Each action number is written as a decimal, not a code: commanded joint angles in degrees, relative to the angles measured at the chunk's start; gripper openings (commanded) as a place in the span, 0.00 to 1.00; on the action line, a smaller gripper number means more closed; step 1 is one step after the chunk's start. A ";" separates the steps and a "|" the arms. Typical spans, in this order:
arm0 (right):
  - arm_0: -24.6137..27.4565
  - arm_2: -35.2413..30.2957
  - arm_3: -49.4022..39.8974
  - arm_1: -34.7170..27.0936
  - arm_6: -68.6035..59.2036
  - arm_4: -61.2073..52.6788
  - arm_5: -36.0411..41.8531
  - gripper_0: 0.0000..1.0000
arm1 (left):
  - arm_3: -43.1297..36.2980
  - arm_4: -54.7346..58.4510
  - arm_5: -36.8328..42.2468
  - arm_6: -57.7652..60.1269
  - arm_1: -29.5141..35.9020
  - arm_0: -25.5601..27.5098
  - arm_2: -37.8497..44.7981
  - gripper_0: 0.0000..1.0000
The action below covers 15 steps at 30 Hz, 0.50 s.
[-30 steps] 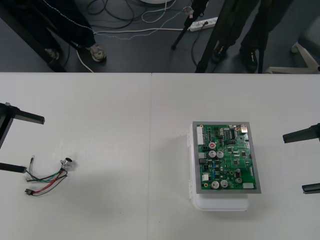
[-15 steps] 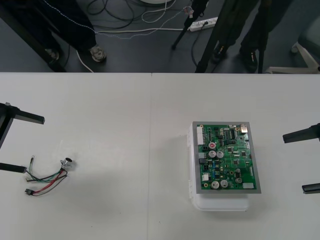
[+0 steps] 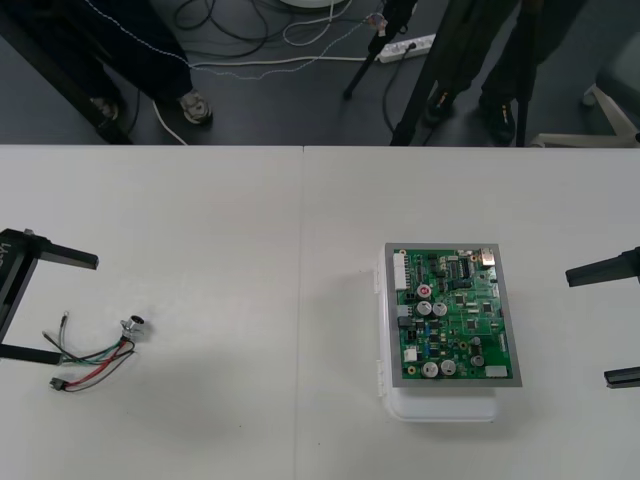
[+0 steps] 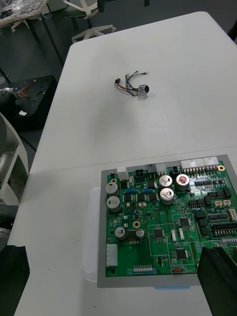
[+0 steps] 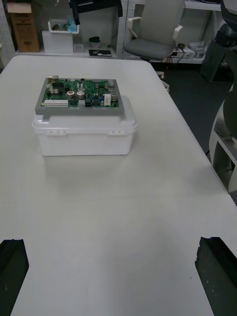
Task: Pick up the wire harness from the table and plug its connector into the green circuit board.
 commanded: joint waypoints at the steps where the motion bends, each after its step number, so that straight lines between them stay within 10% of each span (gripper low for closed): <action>1: 0.82 -1.86 -1.33 -2.48 -2.74 0.14 -0.48 1.00 | -0.09 -3.33 -2.83 1.83 -0.49 -0.61 2.91 1.00; 15: 2.66 -0.28 -1.42 -2.57 -2.74 0.84 -0.48 1.00 | -0.27 -20.46 -2.83 -0.72 -0.49 -8.69 3.09 1.00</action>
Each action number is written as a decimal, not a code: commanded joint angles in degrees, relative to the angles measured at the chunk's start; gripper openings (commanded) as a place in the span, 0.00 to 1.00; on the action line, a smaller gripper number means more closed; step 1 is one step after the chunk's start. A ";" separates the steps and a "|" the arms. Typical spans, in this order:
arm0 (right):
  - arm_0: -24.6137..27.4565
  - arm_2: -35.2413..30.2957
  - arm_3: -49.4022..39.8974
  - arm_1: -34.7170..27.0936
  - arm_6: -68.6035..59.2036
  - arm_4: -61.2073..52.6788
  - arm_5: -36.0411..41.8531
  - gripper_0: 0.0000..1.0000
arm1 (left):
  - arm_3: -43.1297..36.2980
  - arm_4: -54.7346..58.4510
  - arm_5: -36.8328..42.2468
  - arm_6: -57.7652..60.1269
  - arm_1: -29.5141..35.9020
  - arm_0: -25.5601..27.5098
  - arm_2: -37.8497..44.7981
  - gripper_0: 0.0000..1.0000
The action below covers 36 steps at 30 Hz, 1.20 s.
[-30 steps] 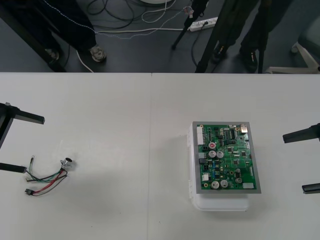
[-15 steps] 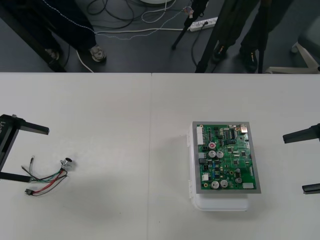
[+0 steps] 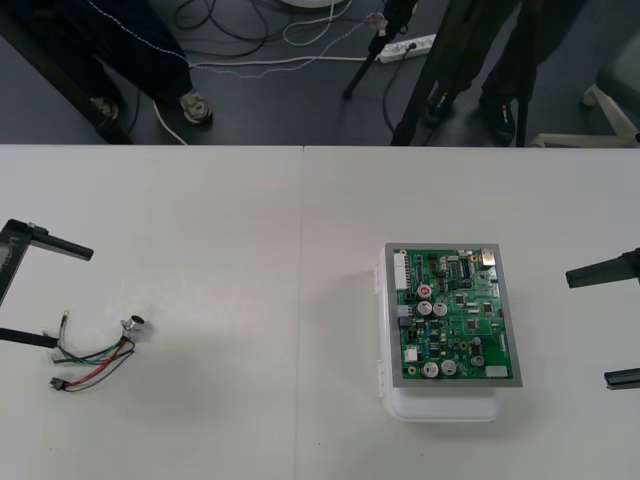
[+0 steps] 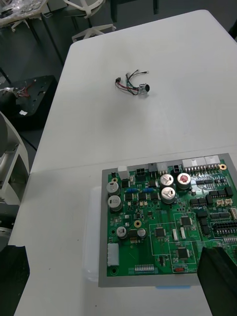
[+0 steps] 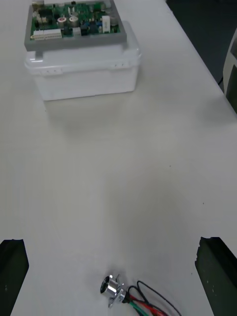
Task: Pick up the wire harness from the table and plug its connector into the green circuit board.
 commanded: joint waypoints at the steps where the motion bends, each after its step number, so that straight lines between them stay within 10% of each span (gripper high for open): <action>1: 2.35 -0.21 -1.68 -3.44 -2.74 0.79 -0.46 1.00 | -0.63 -6.12 -2.79 -1.51 -0.46 -4.84 1.51 1.00; 14: 2.88 -0.03 -1.76 -4.67 -2.65 -0.36 -0.46 1.00 | -3.35 -15.61 -2.18 -13.02 3.06 -10.38 -5.08 1.00; 36: 1.73 -7.15 6.67 9.74 -0.45 -9.06 -0.46 1.00 | -5.20 -19.74 21.90 -43.00 12.81 -22.68 -32.06 1.00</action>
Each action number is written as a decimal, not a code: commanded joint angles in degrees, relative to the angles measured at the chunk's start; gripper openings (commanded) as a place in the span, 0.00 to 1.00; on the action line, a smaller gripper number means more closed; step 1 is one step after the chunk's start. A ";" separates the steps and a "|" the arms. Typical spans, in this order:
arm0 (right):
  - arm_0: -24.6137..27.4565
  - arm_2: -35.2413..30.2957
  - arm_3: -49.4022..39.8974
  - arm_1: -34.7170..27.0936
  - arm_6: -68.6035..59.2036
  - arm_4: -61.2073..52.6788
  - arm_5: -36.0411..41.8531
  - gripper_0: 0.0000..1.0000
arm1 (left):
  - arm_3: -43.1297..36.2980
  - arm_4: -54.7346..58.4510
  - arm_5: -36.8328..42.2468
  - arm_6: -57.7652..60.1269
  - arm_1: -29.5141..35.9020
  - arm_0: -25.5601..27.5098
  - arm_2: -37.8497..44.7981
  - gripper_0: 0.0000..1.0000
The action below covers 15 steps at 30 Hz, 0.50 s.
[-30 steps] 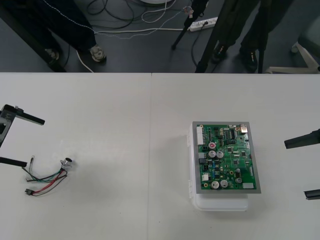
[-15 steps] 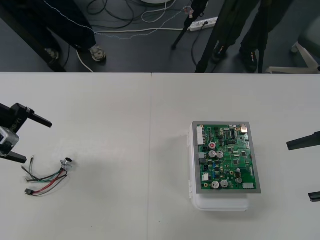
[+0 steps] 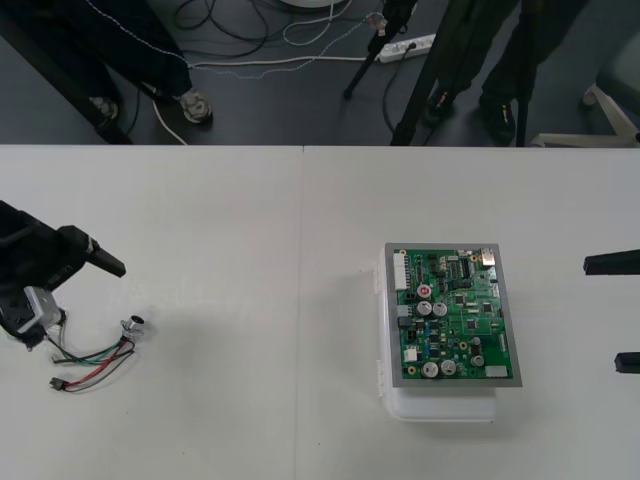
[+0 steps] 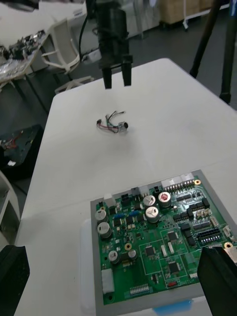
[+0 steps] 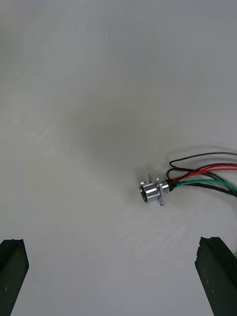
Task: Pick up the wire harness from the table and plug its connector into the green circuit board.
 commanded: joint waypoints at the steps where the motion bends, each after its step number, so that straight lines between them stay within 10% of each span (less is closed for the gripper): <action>1: -0.21 -4.16 0.45 4.88 -0.46 -1.90 -0.46 1.00 | -2.67 -1.22 10.59 -11.95 4.50 -3.67 -3.69 1.00; 15: -0.65 -3.11 0.45 8.13 1.30 -5.06 -0.46 1.00 | -9.26 -3.33 27.73 -36.39 10.04 -3.59 -10.54 1.00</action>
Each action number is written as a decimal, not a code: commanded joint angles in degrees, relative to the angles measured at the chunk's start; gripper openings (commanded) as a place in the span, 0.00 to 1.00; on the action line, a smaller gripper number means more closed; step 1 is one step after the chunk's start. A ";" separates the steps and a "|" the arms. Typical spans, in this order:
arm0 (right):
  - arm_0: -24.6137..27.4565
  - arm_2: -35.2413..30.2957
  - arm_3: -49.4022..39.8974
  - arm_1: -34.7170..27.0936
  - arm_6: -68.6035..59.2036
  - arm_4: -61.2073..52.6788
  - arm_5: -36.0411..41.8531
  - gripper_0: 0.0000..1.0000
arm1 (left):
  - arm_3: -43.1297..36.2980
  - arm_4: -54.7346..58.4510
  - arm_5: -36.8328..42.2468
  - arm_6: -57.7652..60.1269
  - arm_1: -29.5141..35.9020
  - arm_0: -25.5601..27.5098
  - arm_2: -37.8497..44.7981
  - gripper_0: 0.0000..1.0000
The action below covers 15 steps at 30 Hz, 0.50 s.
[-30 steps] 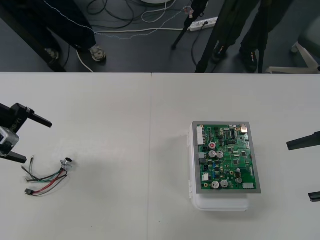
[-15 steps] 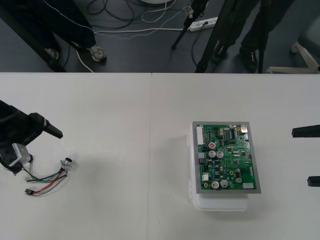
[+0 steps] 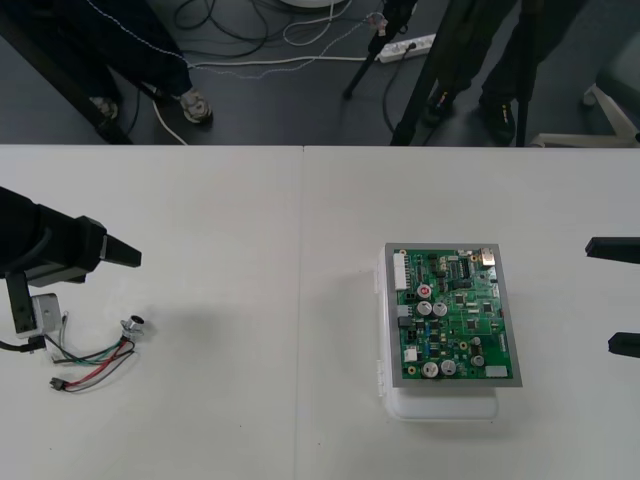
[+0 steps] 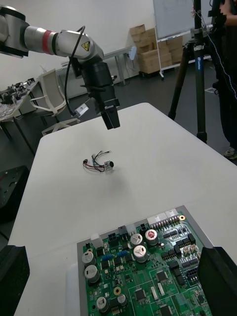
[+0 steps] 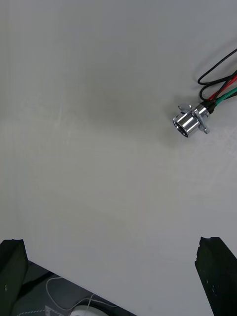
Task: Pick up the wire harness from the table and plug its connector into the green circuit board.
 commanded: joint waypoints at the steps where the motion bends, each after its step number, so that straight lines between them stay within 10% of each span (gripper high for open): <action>1: -0.64 0.54 -0.26 0.38 1.54 -2.94 -0.45 1.00 | -2.94 -1.14 11.61 -19.02 4.79 -2.00 -4.12 1.00; 15: -1.87 6.16 -0.26 -3.58 5.06 -8.65 -0.45 1.00 | -6.45 -3.43 18.73 -41.52 6.73 -2.00 -9.83 1.00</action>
